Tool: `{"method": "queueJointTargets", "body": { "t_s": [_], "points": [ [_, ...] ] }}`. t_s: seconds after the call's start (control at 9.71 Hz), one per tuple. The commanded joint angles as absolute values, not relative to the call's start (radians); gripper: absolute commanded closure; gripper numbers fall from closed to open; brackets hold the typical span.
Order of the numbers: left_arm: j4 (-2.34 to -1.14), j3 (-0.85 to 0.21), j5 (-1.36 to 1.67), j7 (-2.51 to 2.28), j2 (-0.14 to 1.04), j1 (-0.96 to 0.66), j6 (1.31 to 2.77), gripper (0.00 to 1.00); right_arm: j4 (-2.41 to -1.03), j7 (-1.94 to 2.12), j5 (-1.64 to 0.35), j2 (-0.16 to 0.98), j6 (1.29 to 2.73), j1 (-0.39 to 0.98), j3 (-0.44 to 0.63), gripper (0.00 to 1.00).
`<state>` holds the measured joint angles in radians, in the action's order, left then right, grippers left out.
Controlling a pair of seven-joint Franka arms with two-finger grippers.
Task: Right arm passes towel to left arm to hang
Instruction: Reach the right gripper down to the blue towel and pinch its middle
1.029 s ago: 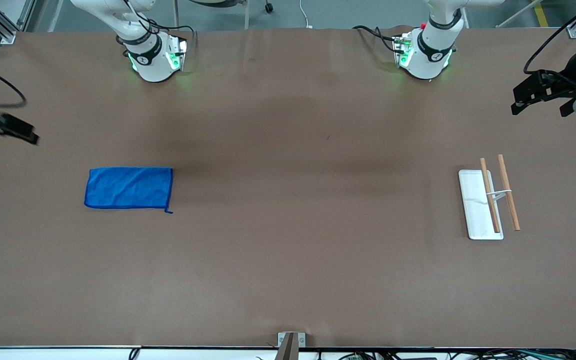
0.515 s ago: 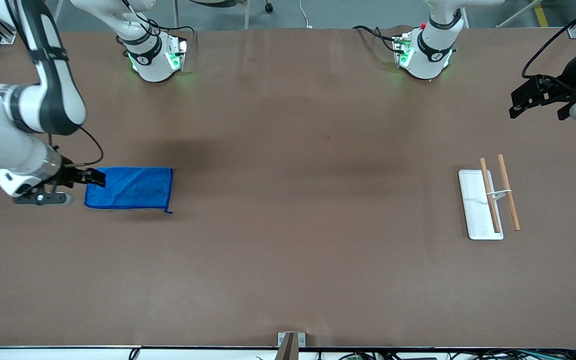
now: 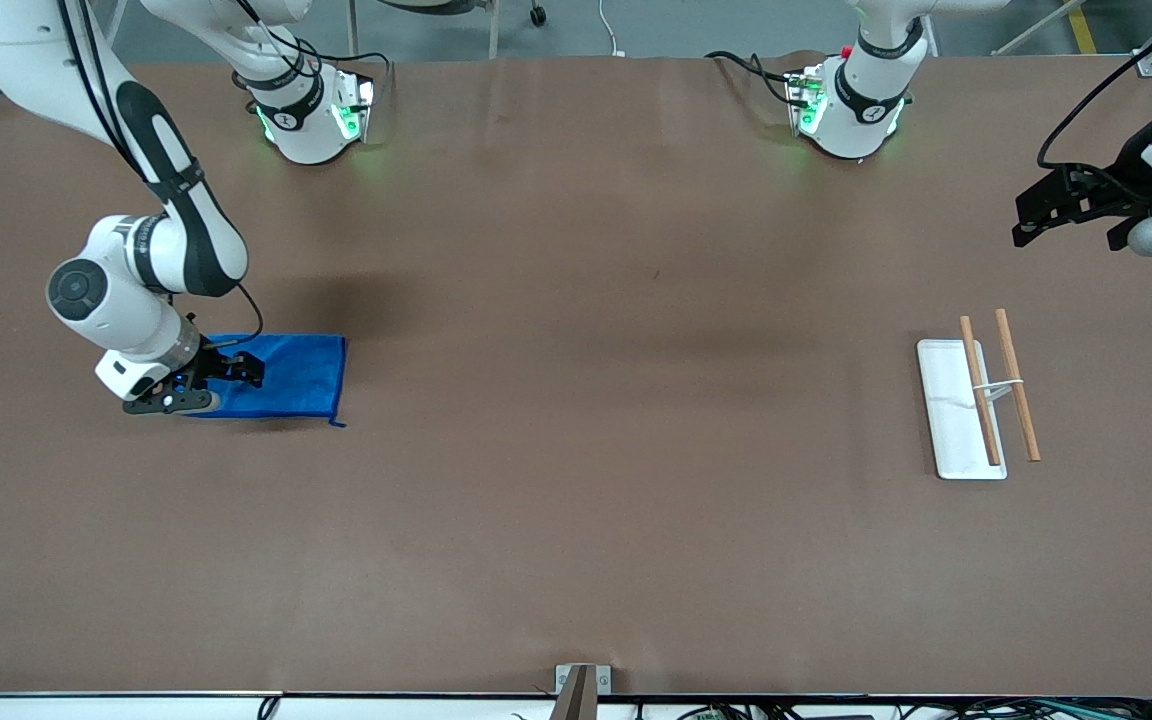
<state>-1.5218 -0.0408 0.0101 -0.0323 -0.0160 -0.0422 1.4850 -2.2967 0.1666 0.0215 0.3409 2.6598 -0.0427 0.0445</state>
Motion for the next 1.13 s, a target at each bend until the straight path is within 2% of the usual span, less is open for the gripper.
{"method": "queueJointTargets", "body": {
  "t_s": [0.0,0.1,0.21,0.31,0.51,0.62,0.72,1.03],
  "points": [
    [-1.563,-0.046,0.008,-0.018,-0.012,-0.035,1.522,0.0,-2.335,0.181,0.032,0.348,2.691,-0.06,0.04,0.05],
    [-1.563,-0.046,0.008,-0.017,-0.012,-0.035,1.522,0.0,-2.345,0.179,0.032,0.359,2.718,-0.069,0.038,0.07],
    [-1.565,-0.046,0.008,-0.018,-0.012,-0.035,1.522,0.0,-2.347,0.176,0.032,0.38,2.73,-0.069,0.038,0.13],
    [-1.565,-0.046,0.008,-0.017,-0.011,-0.035,1.522,0.0,-2.347,0.175,0.032,0.382,2.727,-0.071,0.038,0.34],
    [-1.565,-0.046,0.008,-0.018,-0.012,-0.035,1.52,0.0,-2.342,0.166,0.029,0.382,2.718,-0.071,0.038,0.87],
    [-1.563,-0.046,0.008,-0.018,-0.012,-0.035,1.52,0.0,-2.338,0.152,0.026,0.38,2.714,-0.072,0.038,1.0],
    [-1.563,-0.046,0.008,-0.018,-0.014,-0.035,1.519,0.0,-2.332,0.144,0.028,0.379,2.686,-0.069,0.038,1.0],
    [-1.565,-0.046,0.008,-0.017,-0.014,-0.037,1.516,0.0,-2.232,0.135,0.022,0.347,2.461,-0.058,0.037,1.0]
  ]
}}
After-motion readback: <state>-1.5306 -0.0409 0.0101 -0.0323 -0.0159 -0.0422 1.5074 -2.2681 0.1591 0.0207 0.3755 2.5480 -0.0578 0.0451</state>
